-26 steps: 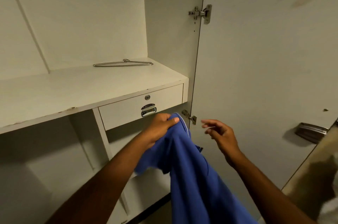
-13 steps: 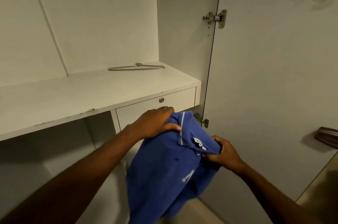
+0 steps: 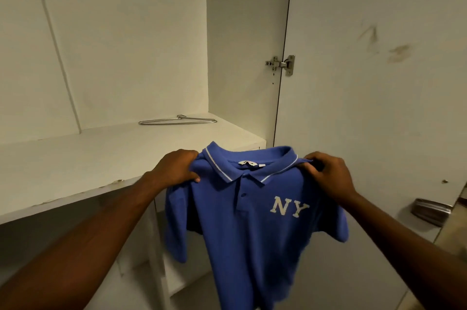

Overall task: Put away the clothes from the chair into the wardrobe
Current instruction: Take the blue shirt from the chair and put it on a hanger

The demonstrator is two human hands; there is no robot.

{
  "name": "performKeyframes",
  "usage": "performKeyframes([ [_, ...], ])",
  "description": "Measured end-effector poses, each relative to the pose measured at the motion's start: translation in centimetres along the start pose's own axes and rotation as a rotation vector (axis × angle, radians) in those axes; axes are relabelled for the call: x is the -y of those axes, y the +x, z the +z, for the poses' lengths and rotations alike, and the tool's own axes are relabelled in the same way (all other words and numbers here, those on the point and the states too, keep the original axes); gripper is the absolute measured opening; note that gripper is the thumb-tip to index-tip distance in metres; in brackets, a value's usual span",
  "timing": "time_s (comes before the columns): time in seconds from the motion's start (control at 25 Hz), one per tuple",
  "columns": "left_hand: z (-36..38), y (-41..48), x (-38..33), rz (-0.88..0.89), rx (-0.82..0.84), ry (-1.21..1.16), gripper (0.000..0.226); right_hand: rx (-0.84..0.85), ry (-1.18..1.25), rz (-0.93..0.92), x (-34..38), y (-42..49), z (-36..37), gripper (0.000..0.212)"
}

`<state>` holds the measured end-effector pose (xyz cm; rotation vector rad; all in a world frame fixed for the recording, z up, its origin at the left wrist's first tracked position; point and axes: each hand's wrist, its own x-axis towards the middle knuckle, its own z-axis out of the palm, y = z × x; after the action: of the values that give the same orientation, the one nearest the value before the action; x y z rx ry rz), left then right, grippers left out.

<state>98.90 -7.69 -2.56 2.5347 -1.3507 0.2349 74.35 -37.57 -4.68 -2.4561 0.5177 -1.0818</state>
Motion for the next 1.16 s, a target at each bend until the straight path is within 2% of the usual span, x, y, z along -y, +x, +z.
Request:
performKeyframes([
  [0.08, 0.8, 0.2, 1.3, -0.03, 0.082, -0.044, 0.014, -0.067, -0.156, -0.069, 1.5, 1.8, -2.1, 0.01],
  [0.24, 1.5, -1.7, 3.3, -0.091, 0.033, -0.304, 0.031, -0.178, -0.416, -0.238, 2.0, 4.3, -4.9, 0.018],
  [0.32, -0.1, -3.3, 3.3, -0.065, -0.11, -0.408, 0.028, -0.214, -0.45, -0.317, 2.0, 5.0, -5.8, 0.032],
  [0.4, -2.8, -5.4, 2.7, -0.015, -0.369, -0.419, 0.012, -0.273, -0.445, -0.39, 2.7, 5.6, -6.1, 0.047],
  [0.48, -5.7, -8.2, 2.2, -0.004, -0.574, -0.395, 0.01, -0.332, -0.403, -0.419, 4.4, 5.7, -6.2, 0.061],
  [0.56, -8.3, -11.0, 2.3, -0.044, -0.666, -0.351, 0.012, -0.37, -0.381, -0.473, 6.3, 5.4, -5.8, 0.069],
  [0.68, -10.7, -12.9, 5.0, -0.111, -0.651, -0.193, 0.007, -0.368, -0.365, -0.562, 8.9, 5.2, -4.3, 0.072],
  [0.8, -12.5, -11.7, 9.2, -0.167, -0.567, 0.016, 0.007, -0.341, -0.371, -0.548, 10.5, 6.7, -1.7, 0.075],
  [1.0, -14.1, -8.6, 15.2, -0.171, -0.457, 0.104, 0.013, -0.308, -0.329, -0.547, 10.3, 11.4, 2.5, 0.076],
  [1.08, -14.1, -5.9, 17.9, -0.151, -0.473, 0.18, 0.014, -0.282, -0.343, -0.574, 10.1, 14.6, 4.8, 0.071],
  [1.16, -13.5, -1.5, 21.1, -0.12, -0.5, 0.317, 0.018, -0.272, -0.376, -0.603, 9.6, 19.1, 7.9, 0.059],
])
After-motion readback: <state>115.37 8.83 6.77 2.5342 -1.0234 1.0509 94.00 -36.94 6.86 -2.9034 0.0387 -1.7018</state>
